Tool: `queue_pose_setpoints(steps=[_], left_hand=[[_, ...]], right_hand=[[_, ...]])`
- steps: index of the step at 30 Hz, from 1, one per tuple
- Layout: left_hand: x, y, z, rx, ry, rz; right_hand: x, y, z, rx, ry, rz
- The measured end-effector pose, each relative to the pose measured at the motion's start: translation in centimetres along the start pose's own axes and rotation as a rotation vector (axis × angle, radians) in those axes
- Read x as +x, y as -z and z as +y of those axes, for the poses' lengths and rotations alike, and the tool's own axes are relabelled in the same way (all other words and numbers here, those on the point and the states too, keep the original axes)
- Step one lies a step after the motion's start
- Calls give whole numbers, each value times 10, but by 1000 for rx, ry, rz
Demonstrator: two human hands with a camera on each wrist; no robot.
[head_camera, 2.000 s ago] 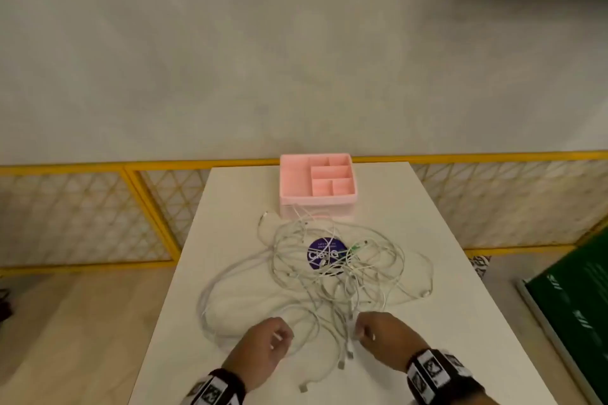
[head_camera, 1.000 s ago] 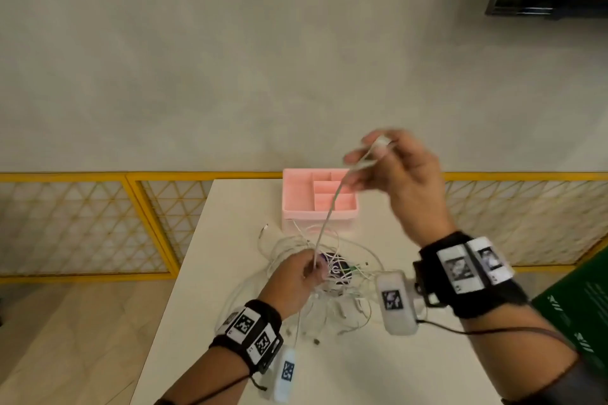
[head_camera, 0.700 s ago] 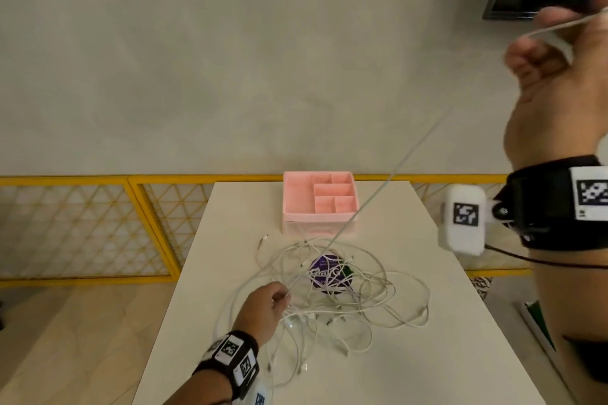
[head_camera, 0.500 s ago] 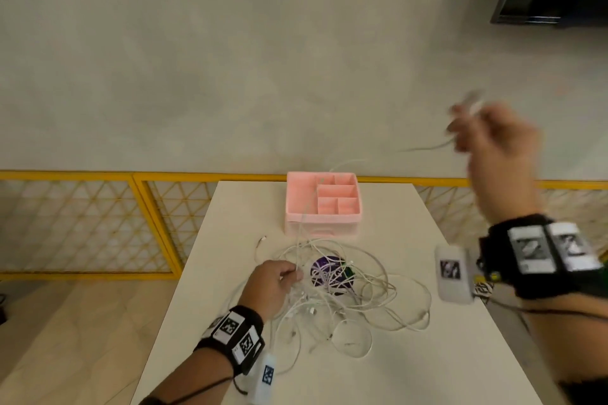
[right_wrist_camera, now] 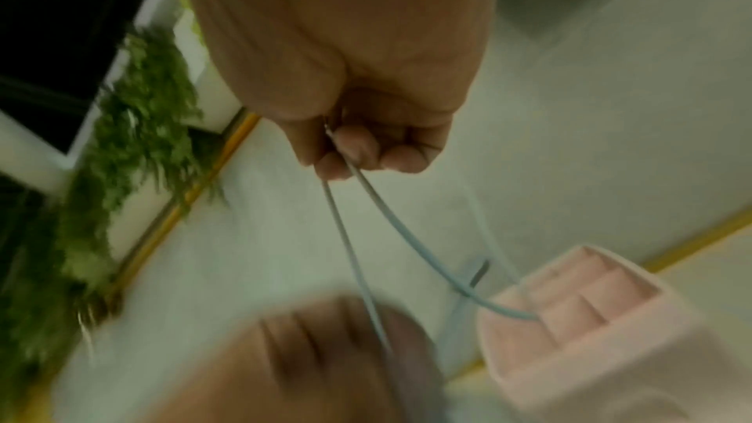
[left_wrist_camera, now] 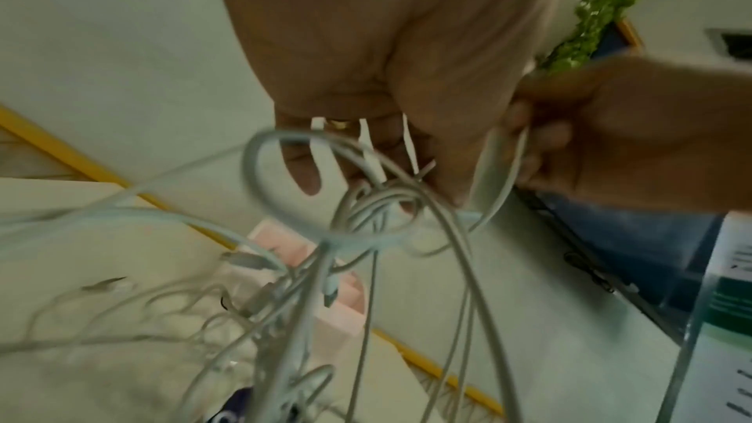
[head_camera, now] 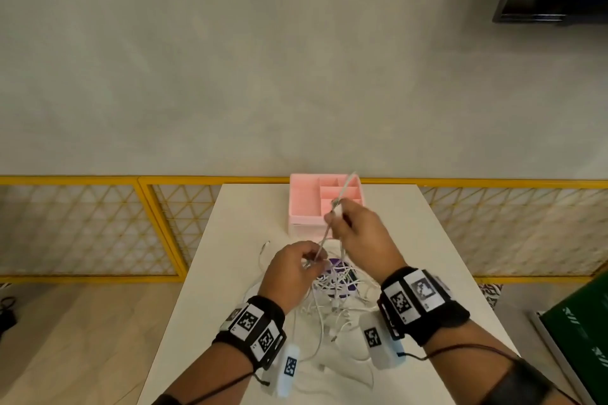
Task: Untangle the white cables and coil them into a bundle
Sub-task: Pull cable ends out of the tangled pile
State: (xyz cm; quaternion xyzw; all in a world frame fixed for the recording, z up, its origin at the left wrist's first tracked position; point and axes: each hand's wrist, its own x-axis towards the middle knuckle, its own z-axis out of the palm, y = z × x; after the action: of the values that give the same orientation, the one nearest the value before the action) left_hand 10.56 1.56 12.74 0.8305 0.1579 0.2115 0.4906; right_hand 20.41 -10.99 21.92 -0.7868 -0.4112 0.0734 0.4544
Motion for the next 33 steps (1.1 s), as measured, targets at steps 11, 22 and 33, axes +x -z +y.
queue_pose_setpoints(steps=[11,22,33], left_hand=[[-51,8,-118,281,320,-144],[-8,28,3,-127,-44,109],[-16,6,41,-322,-58,25]], right_hand=[[52,157,-96,527,388,635],[16,72,28,-329,-173,-118],[-10,-10,12,-351,208,-152]])
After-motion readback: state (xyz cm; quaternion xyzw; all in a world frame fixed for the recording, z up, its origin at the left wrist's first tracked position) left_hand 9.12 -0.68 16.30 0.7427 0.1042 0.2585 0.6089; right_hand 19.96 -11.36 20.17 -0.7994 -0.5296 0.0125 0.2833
